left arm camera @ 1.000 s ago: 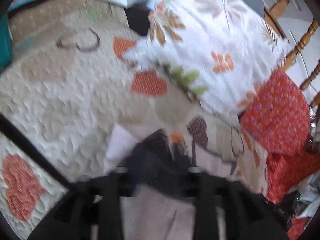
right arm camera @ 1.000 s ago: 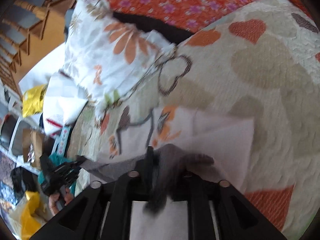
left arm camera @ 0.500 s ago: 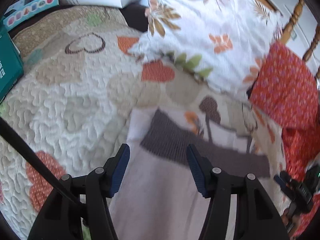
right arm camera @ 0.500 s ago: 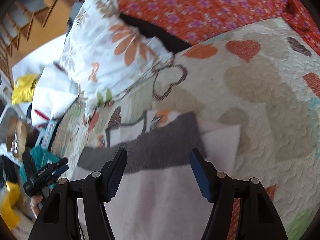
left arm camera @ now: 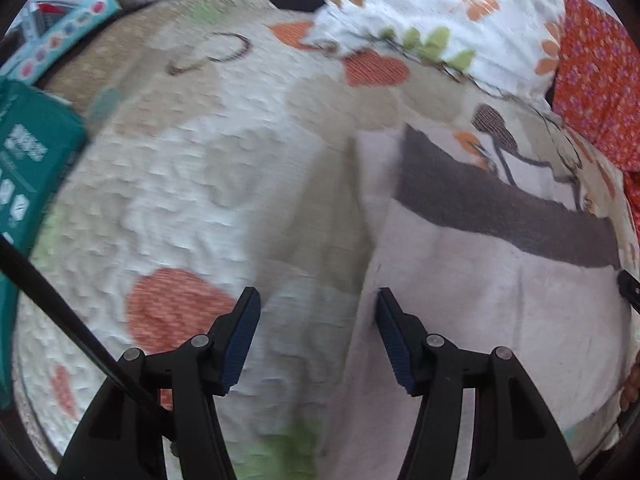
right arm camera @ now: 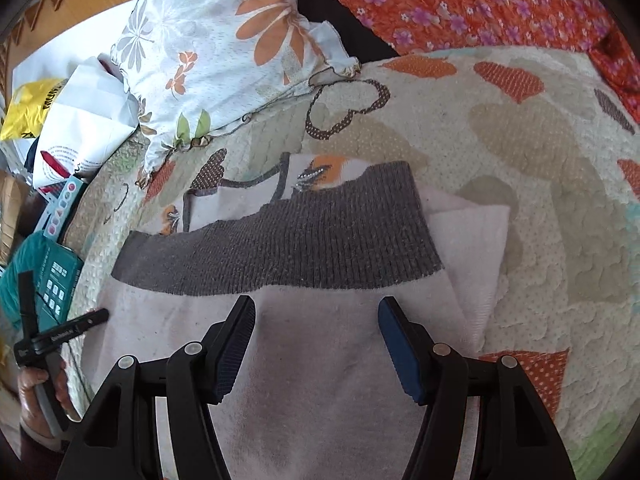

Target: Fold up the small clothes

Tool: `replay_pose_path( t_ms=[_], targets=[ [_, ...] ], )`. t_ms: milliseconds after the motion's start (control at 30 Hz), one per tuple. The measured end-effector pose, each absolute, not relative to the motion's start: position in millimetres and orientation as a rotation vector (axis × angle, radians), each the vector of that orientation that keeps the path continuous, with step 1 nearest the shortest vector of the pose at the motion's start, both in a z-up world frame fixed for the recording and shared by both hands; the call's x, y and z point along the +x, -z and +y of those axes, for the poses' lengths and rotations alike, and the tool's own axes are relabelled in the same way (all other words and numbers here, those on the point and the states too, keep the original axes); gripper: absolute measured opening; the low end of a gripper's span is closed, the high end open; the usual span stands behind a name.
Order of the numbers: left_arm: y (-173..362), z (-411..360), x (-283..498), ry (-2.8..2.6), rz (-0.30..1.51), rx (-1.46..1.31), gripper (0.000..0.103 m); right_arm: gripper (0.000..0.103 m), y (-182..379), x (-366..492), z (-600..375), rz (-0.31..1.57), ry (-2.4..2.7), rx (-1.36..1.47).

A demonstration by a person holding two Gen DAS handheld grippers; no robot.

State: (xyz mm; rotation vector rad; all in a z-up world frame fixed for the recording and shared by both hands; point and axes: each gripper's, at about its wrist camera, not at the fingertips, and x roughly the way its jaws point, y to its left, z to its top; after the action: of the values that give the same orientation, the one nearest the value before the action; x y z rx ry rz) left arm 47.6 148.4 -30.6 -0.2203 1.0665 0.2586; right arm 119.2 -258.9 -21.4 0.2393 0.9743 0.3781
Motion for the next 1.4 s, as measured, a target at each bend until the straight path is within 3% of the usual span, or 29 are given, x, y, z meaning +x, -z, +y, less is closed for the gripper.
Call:
replay_pose_path(
  t_ms=[267, 400, 700, 733, 767, 867, 933, 1000, 1033, 1233, 1400],
  targets=[
    [30.0, 165.0, 21.4, -0.274, 1.050, -0.336, 0.060, 0.069, -3.1, 93.1, -286.8, 0.904, -0.338, 0.310],
    [33.0, 162.5, 11.0, -0.222, 1.049, -0.368, 0.066, 0.069, -13.5, 74.8, -301.6, 0.886, -0.329, 0.329],
    [40.4, 160.4, -5.5, -0.221, 1.085, -0.361, 0.066, 0.069, 14.0, 36.0, -311.7, 1.014, -0.293, 0.197],
    [41.1, 158.8, -3.8, -0.227, 1.089, -0.341, 0.066, 0.059, 22.3, 31.3, -311.0, 1.050, -0.311, 0.184],
    [41.9, 155.1, -2.7, -0.240, 1.098, -0.306, 0.066, 0.040, 27.8, 29.8, -310.7, 1.078, -0.325, 0.176],
    [42.0, 144.3, 1.1, -0.290, 1.115, -0.196, 0.066, 0.029, 43.8, 26.9, -318.7, 1.133, -0.274, 0.114],
    [38.4, 143.8, 1.2, -0.333, 1.101, -0.167, 0.063, 0.029, 38.8, 25.8, -329.7, 1.128, -0.202, 0.116],
    [32.7, 149.7, -0.1, -0.401, 1.078, -0.144, 0.046, 0.031, 28.6, 19.5, -336.1, 1.070, -0.084, 0.029],
    [31.4, 153.6, -0.8, -0.424, 1.074, -0.143, 0.045, 0.033, 24.0, 17.1, -339.8, 1.044, -0.043, 0.003],
    [27.8, 189.1, -17.4, -0.304, 1.023, -0.491, 0.046, 0.037, 2.8, 15.9, -353.6, 0.977, -0.141, 0.186],
    [32.8, 183.4, -15.6, -0.207, 1.014, -0.584, 0.059, 0.040, -4.0, 19.5, -331.4, 0.947, -0.180, 0.175]
  ],
)
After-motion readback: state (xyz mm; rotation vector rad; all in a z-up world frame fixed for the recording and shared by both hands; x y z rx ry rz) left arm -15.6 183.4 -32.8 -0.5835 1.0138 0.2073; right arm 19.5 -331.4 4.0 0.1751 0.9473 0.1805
